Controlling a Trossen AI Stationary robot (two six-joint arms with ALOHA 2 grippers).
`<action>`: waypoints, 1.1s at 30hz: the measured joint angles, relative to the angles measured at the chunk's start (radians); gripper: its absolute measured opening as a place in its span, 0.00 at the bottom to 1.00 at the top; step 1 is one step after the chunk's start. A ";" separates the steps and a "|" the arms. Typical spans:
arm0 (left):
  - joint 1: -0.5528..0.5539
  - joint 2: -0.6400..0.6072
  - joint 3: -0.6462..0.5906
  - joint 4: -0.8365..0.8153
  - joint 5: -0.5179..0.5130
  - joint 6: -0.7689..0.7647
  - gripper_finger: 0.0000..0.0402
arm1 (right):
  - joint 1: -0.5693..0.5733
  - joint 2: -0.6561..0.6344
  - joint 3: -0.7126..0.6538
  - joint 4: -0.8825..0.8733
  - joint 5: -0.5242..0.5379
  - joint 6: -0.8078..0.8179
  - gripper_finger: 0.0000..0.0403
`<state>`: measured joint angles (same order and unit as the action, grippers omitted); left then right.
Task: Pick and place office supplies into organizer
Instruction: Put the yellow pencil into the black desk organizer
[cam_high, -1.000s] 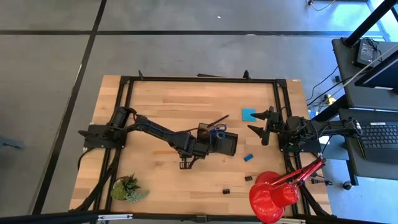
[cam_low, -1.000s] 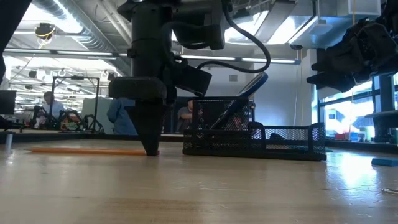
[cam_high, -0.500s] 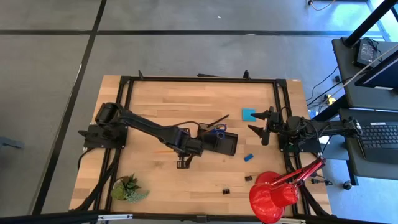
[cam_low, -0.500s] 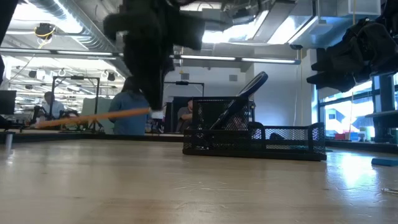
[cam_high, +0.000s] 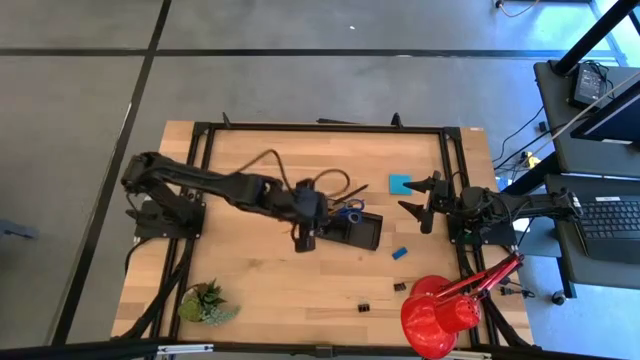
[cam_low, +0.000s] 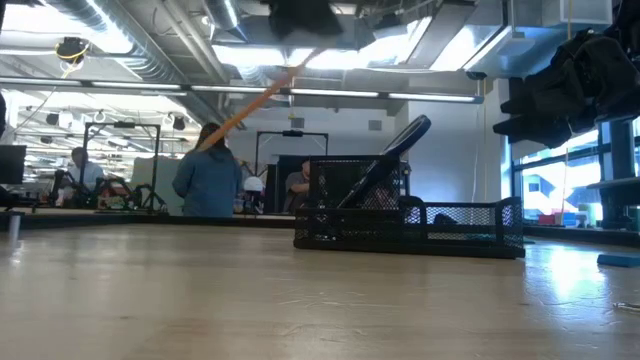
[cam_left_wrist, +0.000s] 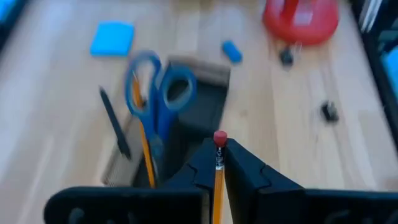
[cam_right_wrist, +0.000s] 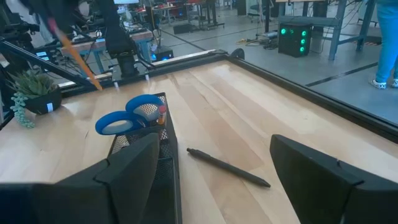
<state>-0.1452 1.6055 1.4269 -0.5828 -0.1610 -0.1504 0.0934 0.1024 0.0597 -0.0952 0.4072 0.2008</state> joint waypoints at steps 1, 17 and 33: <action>0.008 -0.015 0.000 0.024 0.003 0.010 0.04 | 0.000 0.000 0.000 0.000 0.000 0.000 0.77; 0.108 -0.039 0.002 0.362 0.098 0.204 0.04 | 0.000 0.000 0.000 0.000 0.000 0.000 0.77; 0.168 0.141 0.002 0.494 0.162 0.268 0.04 | 0.000 0.000 0.000 0.000 0.000 -0.003 0.77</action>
<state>0.0233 1.7466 1.4289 -0.0887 0.0006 0.1181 0.0933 0.1028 0.0597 -0.0956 0.4068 0.1975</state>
